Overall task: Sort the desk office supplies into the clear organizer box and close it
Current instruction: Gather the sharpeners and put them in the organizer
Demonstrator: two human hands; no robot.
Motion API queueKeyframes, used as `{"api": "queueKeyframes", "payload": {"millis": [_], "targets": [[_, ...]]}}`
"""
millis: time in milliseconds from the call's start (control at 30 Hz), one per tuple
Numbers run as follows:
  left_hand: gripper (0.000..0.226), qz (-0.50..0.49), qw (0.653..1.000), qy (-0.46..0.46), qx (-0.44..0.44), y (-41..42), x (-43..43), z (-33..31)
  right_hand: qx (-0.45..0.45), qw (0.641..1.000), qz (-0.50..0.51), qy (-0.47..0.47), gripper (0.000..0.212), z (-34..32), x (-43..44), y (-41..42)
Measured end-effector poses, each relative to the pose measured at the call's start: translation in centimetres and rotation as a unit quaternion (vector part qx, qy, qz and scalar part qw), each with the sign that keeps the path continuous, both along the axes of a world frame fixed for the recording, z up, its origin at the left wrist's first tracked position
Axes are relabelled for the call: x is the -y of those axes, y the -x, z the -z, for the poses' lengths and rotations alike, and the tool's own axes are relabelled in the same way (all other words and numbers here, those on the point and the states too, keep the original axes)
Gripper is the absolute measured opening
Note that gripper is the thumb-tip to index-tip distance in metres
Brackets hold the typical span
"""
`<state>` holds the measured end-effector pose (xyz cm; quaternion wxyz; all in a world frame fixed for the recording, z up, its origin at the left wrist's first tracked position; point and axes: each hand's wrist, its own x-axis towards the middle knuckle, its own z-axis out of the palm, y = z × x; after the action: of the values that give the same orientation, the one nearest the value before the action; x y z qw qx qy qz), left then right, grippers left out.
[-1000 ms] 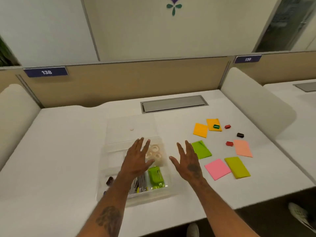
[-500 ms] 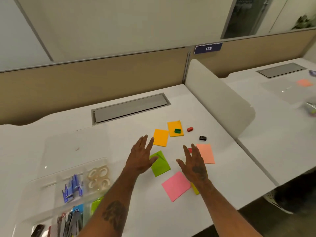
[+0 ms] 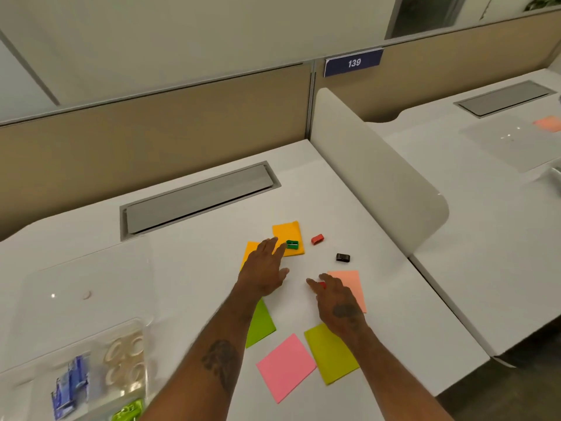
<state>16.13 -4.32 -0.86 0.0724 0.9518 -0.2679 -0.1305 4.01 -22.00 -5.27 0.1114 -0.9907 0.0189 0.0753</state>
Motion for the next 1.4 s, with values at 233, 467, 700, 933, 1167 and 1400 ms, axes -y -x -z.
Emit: {"api": "queueKeyframes", "payload": {"millis": [233,467,700,933,1167,1400], "targets": [[0.067,0.021,0.999,-0.031,-0.026,-1.9,3.3,0.7,0.083,0.996,-0.024,0.019,0.036,-1.0,1.0,-0.9],[0.053,0.049,0.994,-0.097,0.017,-2.4,5.1,1.1,0.135,0.991,0.003,0.014,0.035,-1.0,2.0,-0.6],[0.044,0.019,0.997,-0.066,0.036,-1.5,2.8,0.1,0.105,0.993,0.040,-0.032,0.032,-2.2,0.7,-0.6],[0.045,-0.014,0.999,-0.018,0.048,0.8,-3.7,-2.2,0.155,0.987,0.002,-0.049,0.031,-5.2,-4.6,-0.1],[0.044,-0.097,0.994,0.040,0.032,5.7,-13.6,-4.9,0.182,0.979,-0.025,-0.093,0.027,-6.4,-13.2,1.2],[0.046,-0.156,0.986,0.050,0.037,13.0,-26.4,-6.3,0.195,0.966,-0.064,-0.155,0.025,-8.1,-24.7,4.6]]}}
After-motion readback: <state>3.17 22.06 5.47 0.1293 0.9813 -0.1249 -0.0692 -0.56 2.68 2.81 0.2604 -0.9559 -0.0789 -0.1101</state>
